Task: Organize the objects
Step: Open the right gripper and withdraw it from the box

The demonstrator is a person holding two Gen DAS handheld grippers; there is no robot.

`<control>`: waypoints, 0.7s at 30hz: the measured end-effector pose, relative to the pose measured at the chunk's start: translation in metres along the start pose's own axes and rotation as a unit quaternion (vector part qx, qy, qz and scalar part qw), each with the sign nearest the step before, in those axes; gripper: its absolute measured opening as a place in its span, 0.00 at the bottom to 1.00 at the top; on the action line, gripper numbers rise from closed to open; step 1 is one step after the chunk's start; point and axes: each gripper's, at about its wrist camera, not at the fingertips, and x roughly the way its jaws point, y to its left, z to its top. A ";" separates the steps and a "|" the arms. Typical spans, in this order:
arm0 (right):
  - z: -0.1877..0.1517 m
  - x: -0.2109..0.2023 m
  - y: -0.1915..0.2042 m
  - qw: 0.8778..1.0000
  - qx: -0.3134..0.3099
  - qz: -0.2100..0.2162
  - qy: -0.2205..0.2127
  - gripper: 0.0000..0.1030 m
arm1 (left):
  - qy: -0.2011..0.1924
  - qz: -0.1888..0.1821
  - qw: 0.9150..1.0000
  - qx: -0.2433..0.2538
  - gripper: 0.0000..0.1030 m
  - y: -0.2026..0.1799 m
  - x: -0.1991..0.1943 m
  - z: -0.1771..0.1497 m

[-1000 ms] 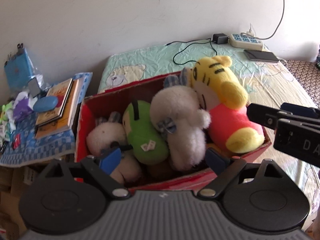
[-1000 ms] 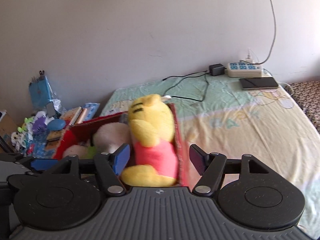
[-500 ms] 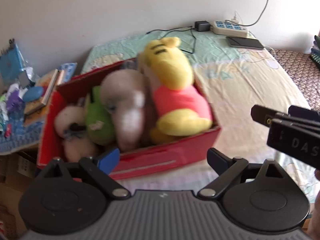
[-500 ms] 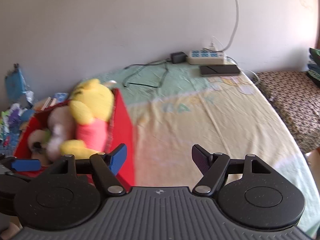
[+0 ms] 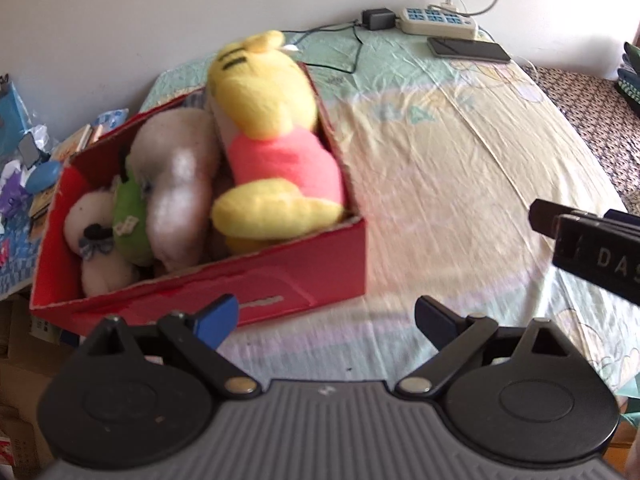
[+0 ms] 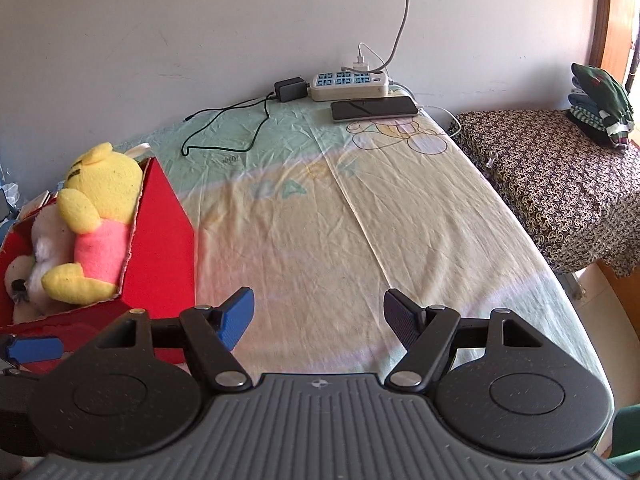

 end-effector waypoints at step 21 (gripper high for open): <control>0.006 0.003 0.015 1.000 -0.013 -0.013 0.014 0.73 | -0.013 0.019 1.000 -0.013 0.92 0.016 -0.010 0.006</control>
